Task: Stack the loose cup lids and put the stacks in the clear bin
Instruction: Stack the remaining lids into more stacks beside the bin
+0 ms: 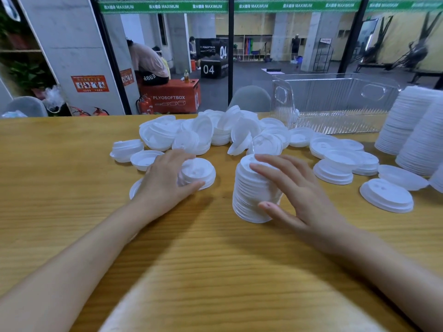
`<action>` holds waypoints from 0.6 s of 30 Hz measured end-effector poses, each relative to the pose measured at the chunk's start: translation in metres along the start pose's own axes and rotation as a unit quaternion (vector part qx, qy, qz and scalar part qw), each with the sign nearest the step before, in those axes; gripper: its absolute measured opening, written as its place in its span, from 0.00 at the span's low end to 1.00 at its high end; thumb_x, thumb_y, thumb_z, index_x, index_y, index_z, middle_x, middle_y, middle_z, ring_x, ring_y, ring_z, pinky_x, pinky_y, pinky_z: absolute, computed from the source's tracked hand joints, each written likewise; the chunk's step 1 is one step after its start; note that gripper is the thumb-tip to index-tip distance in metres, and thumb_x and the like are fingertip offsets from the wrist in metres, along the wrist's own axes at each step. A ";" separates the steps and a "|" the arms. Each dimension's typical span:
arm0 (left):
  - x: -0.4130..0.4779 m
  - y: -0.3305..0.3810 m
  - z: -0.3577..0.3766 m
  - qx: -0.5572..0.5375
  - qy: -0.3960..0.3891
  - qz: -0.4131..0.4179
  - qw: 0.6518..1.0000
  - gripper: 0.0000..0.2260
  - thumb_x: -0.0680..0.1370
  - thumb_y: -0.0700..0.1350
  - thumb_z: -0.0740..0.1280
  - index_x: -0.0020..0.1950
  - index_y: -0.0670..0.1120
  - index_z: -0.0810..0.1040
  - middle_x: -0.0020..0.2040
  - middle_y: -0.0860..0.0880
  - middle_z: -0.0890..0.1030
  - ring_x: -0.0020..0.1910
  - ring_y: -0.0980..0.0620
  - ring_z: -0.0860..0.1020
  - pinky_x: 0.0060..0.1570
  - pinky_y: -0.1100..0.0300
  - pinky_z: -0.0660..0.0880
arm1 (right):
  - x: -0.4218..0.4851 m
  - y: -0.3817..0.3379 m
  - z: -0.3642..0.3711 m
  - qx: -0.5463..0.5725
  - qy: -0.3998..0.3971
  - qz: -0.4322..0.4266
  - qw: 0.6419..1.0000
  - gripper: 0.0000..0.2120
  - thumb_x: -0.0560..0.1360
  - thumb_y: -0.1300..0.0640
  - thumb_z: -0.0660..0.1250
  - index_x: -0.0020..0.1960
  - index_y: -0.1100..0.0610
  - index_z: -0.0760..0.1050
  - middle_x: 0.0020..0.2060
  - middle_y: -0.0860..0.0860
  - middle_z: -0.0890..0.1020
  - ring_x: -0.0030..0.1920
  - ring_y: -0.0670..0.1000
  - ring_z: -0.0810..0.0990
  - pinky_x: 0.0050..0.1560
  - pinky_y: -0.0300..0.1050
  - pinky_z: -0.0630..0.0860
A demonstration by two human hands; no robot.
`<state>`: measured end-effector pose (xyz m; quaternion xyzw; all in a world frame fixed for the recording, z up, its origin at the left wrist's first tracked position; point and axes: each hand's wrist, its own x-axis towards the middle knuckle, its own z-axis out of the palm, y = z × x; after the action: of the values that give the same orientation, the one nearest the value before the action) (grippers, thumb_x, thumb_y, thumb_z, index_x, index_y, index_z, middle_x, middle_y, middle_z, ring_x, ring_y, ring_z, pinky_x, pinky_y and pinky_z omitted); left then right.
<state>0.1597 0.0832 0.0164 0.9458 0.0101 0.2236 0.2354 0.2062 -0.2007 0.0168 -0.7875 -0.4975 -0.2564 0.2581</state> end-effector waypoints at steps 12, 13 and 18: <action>-0.023 0.074 0.027 -0.301 -0.120 -0.007 0.946 0.40 0.64 0.57 0.80 0.72 0.60 0.64 0.65 0.63 0.73 0.61 0.63 0.76 0.62 0.62 0.72 | -0.001 0.013 -0.005 0.349 -0.056 0.208 0.912 0.36 0.69 0.47 0.77 0.72 0.41 0.64 0.66 0.37 0.75 0.65 0.40 0.75 0.60 0.36 0.73; -0.022 0.074 0.028 -0.300 -0.113 -0.007 0.947 0.40 0.64 0.57 0.79 0.72 0.61 0.65 0.64 0.62 0.74 0.60 0.62 0.77 0.62 0.61 0.73 | -0.001 0.012 -0.004 0.333 -0.052 0.207 0.918 0.35 0.68 0.46 0.76 0.71 0.40 0.64 0.65 0.34 0.74 0.65 0.40 0.75 0.59 0.35 0.73; -0.024 0.071 0.026 -0.297 -0.108 0.003 0.949 0.37 0.67 0.56 0.76 0.73 0.60 0.65 0.65 0.58 0.75 0.60 0.57 0.79 0.63 0.53 0.75 | 0.001 0.005 0.004 0.301 -0.011 0.205 0.931 0.34 0.64 0.43 0.76 0.67 0.37 0.66 0.63 0.31 0.73 0.61 0.41 0.76 0.53 0.32 0.74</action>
<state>0.1431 0.0056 0.0173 0.8516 -0.0848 0.1141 0.5045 0.2118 -0.1995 0.0138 -0.7603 -0.3824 -0.0272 0.5244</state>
